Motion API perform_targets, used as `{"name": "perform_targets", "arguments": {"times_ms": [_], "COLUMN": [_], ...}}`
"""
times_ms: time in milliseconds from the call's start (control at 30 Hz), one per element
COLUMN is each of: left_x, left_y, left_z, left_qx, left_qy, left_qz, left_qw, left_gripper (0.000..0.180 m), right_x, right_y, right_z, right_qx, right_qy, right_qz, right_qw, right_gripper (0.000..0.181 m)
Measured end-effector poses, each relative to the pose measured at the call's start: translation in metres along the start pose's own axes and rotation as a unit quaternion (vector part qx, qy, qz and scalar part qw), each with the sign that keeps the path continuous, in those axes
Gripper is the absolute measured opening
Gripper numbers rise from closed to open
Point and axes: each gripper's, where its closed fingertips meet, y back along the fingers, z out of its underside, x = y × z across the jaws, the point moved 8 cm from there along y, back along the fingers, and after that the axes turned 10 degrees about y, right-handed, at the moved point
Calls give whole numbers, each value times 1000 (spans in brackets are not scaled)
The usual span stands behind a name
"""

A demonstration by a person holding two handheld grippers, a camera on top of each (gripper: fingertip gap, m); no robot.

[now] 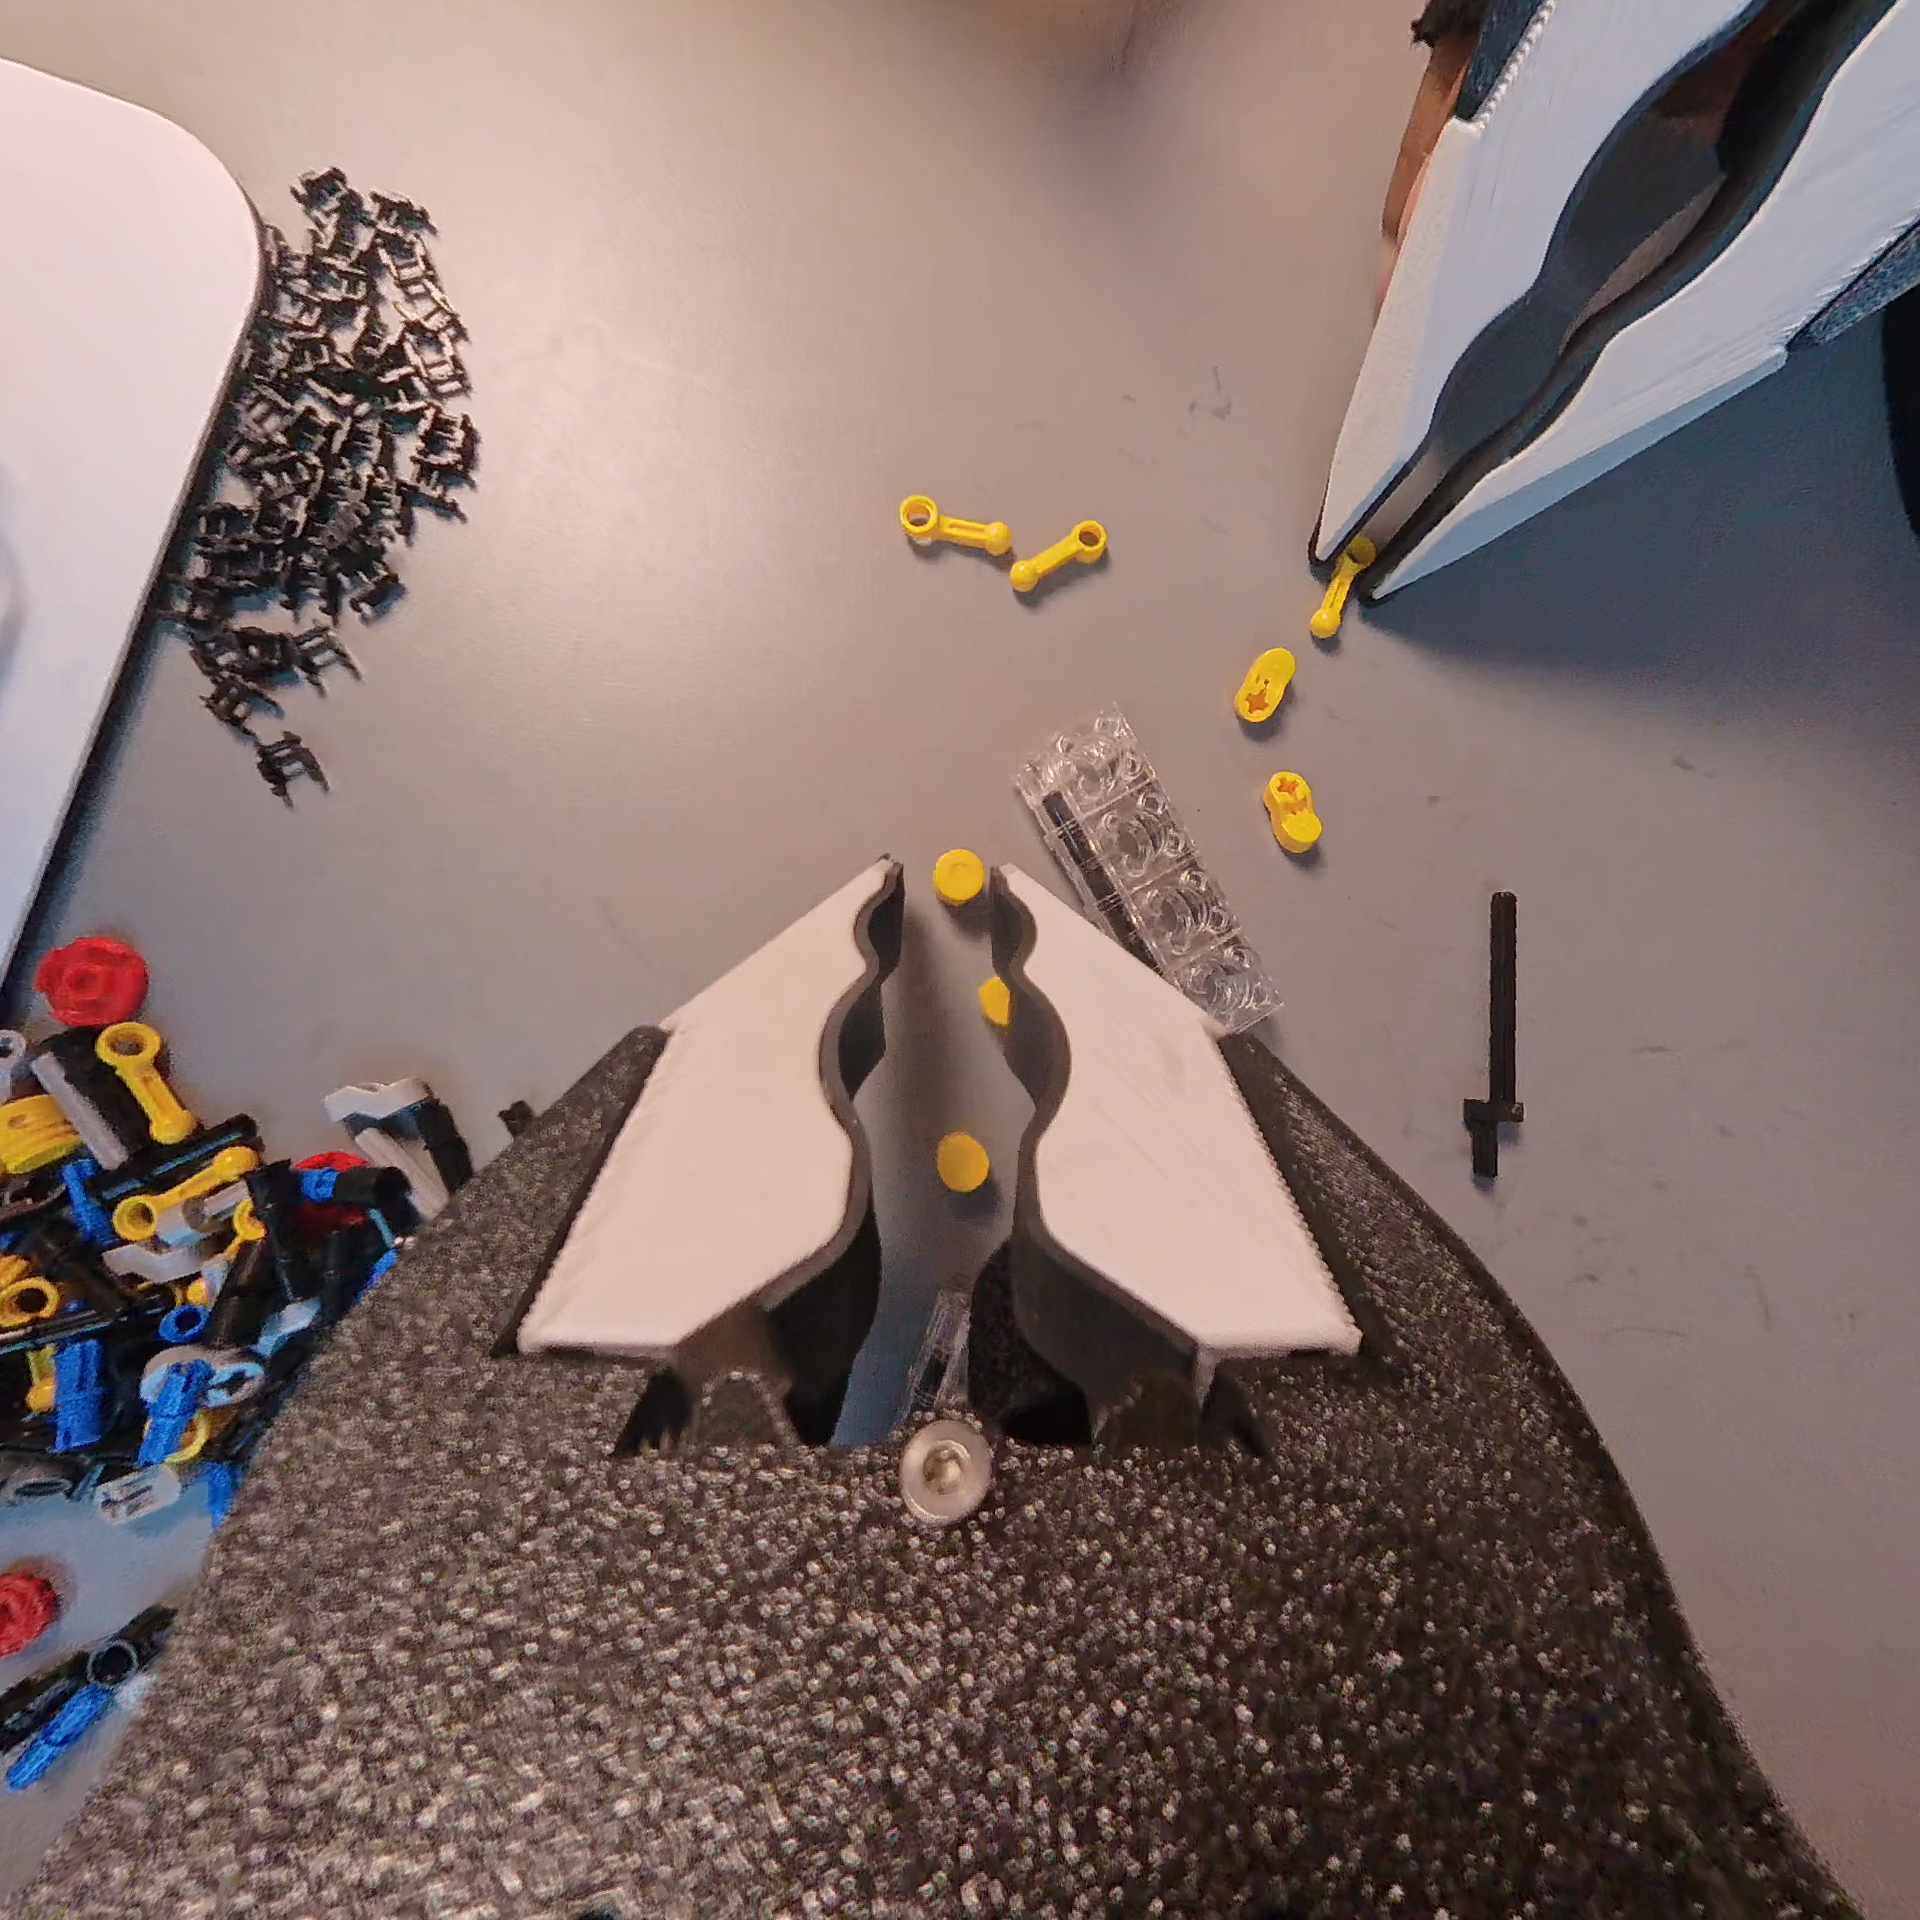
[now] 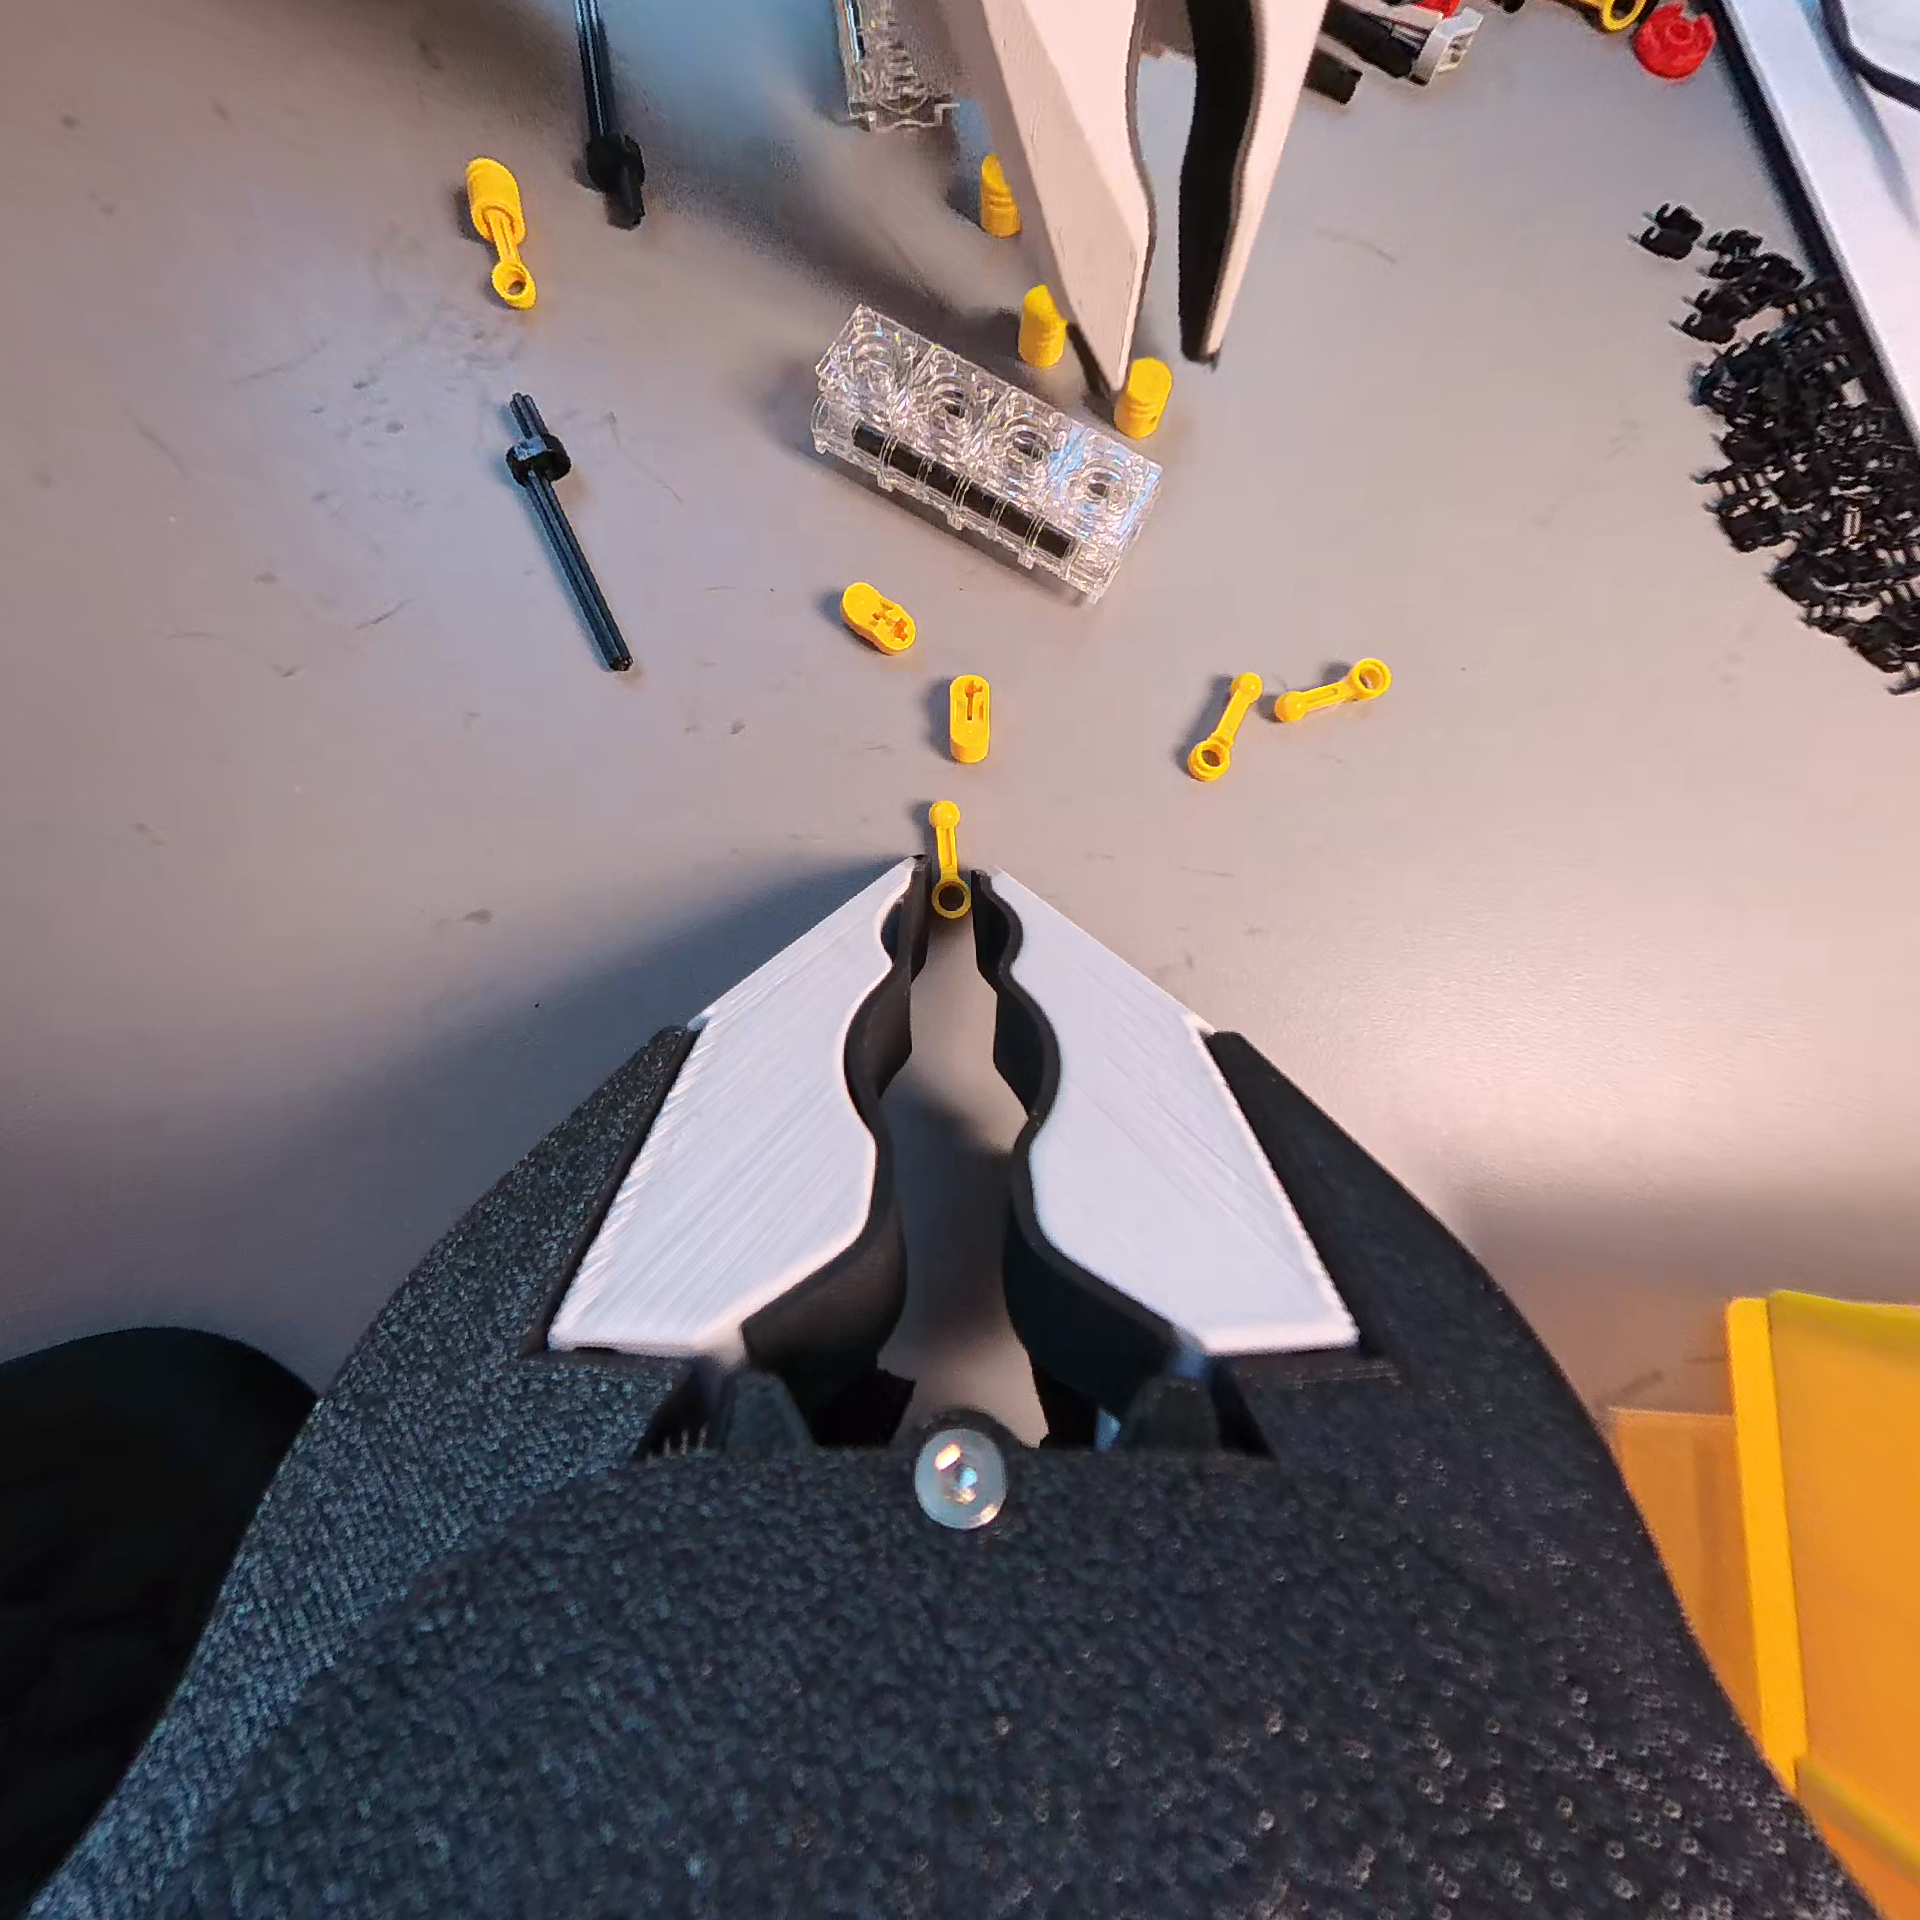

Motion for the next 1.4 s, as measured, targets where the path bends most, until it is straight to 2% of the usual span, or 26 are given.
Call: {"name": "perform_targets", "arguments": {"times_ms": [167, 233, 400, 567, 700, 800, 867, 933, 1000, 1133, 1300, 1400], "left_x": [3, 2, 12, 37, 53, 58, 57, 59, 65, 77, 92, 95], "left_y": [-7, 0, 41, 73, 80, 79, 78, 75, 69, 59, 44, 40], "left_z": [1, 1, 9, 40, 64, 75, 80, 84, 89, 95, 111, 112], "left_qx": [0, 20, 150, 272, 317, 306, 285, 251, 208, 151, 44, 31], "left_qy": [-25, -29, 23, 101, 155, 152, 143, 113, 65, 8, -87, -105], "left_qz": [-11, -24, 66, 171, 223, 229, 228, 217, 191, 175, 131, 114], "left_qw": [1000, 999, 986, 942, 909, 911, 920, 937, 957, 973, 987, 987], "left_gripper": [7, 7, 7, 7, 7, 7, 7, 7, 7, 7, 7, 8], "right_x": [0, 0, 1, -4, -20, -40, -53, -64, -74, -79, -78, -76], "right_y": [0, 0, -1, 8, -2, -18, -31, -43, -51, -54, -53, -48], "right_z": [0, 0, -2, -34, -65, -82, -85, -82, -81, -83, -81, -85], "right_qx": [1, 1, 12, 127, 172, 153, 104, 42, 13, 5, 15, 49], "right_qy": [0, 1, 19, 44, 62, 78, 92, 120, 137, 139, 140, 140], "right_qz": [1, 1, 13, 25, 14, -30, -61, -76, -92, -100, -100, -93], "right_qw": [1000, 1000, 1000, 991, 983, 985, 988, 989, 986, 985, 985, 985], "right_gripper": [7, 7, 7, 7, 7, 7, 7, 6, 7, 7, 7, 7]}}
